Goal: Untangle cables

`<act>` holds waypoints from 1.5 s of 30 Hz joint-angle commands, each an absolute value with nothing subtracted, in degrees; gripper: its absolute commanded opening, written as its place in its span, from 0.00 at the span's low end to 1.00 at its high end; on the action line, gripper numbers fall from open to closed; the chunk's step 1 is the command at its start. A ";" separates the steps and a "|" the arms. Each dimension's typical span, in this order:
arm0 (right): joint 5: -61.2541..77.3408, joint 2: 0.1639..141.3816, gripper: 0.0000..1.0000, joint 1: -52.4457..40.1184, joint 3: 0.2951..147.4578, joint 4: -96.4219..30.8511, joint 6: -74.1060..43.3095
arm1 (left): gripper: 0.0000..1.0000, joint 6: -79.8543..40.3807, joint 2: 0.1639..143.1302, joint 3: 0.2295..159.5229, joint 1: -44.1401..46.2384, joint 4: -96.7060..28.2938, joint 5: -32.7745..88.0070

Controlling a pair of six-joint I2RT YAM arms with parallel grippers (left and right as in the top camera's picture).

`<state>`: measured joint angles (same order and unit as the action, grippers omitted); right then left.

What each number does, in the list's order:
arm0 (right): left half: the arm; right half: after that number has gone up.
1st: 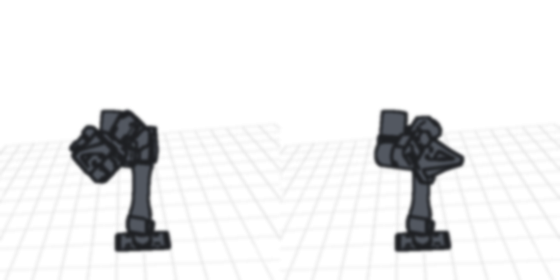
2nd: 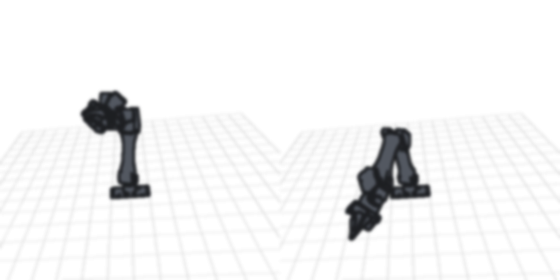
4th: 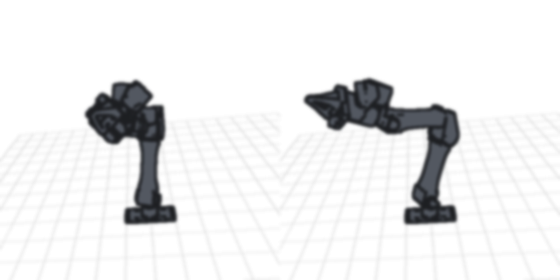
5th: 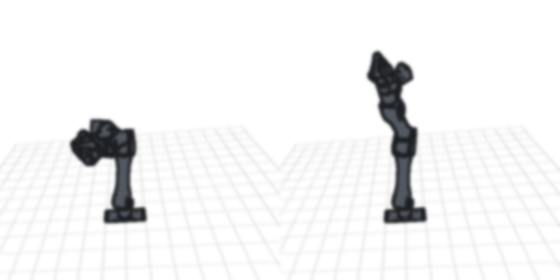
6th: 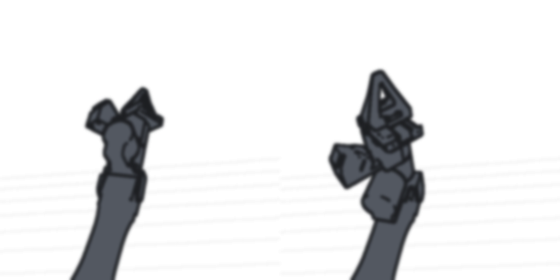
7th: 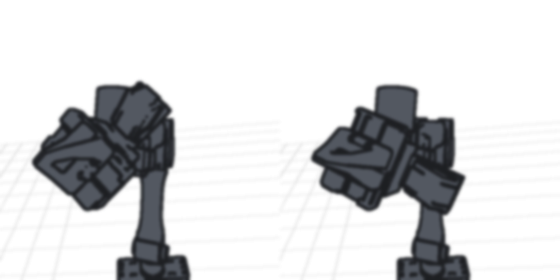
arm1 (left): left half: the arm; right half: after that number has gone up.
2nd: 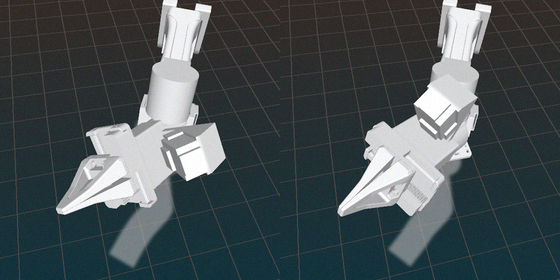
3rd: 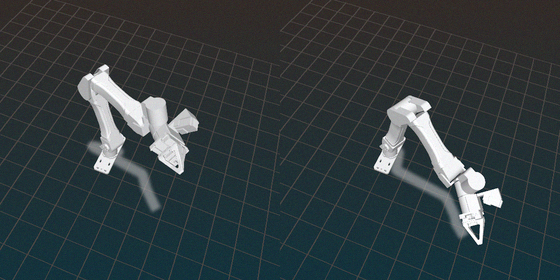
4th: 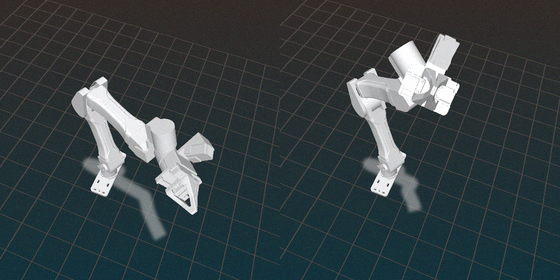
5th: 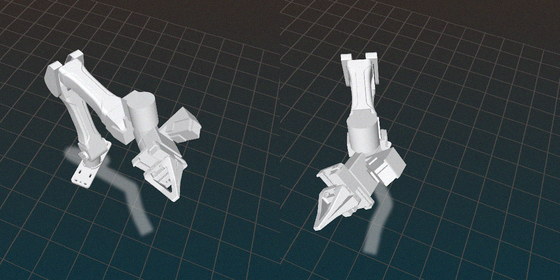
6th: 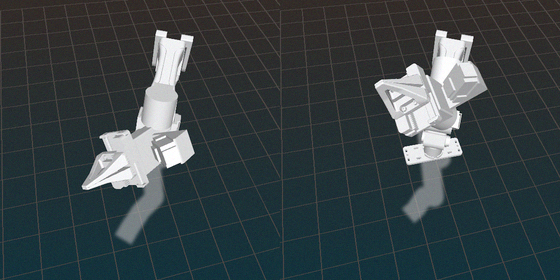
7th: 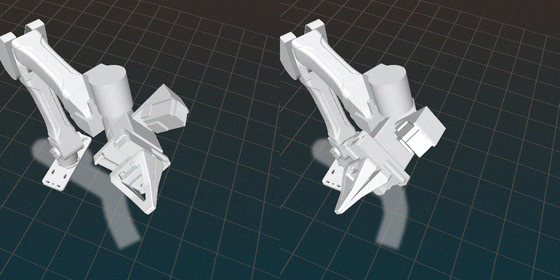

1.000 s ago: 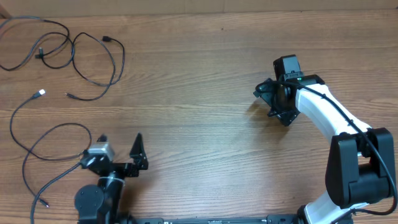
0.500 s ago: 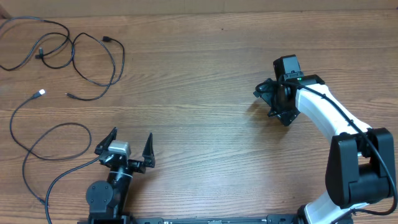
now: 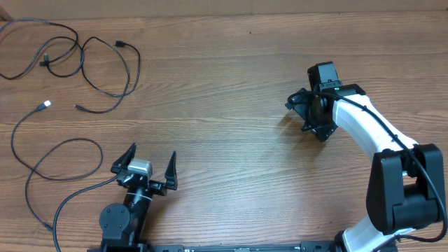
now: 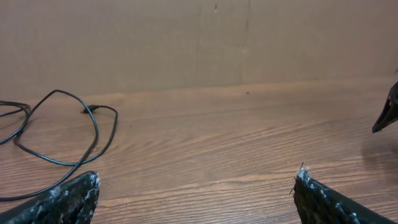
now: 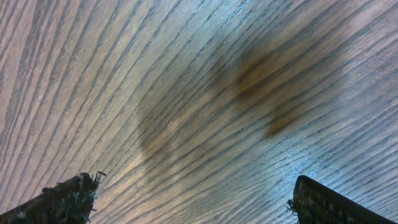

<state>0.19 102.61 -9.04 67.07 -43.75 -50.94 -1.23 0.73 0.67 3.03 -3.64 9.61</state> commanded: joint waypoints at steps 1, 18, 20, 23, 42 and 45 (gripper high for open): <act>0.14 102.59 1.00 -8.95 67.44 -43.62 -50.72 | 0.99 0.01 0.25 0.27 3.40 -3.62 9.04; -8.78 101.47 1.00 -8.88 67.46 -46.94 -47.00 | 1.00 0.01 0.25 0.27 3.40 -3.62 9.04; -11.88 98.67 1.00 -8.88 67.44 -46.87 -42.85 | 0.99 0.03 0.25 0.27 3.40 -3.62 9.04; -15.51 92.62 1.00 -8.73 67.44 -46.85 -35.73 | 1.00 0.03 0.25 0.27 3.40 -3.62 9.04; -12.80 31.55 1.00 -6.68 34.96 -29.91 -23.73 | 1.00 0.03 0.25 0.27 3.40 -3.62 9.04; -12.78 24.75 1.00 -6.68 29.63 -27.62 -23.73 | 1.00 0.03 0.25 0.27 3.40 -3.62 9.04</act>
<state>-13.28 29.89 -6.79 33.63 -28.97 -24.16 -1.06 0.73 0.64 3.03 -3.62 9.61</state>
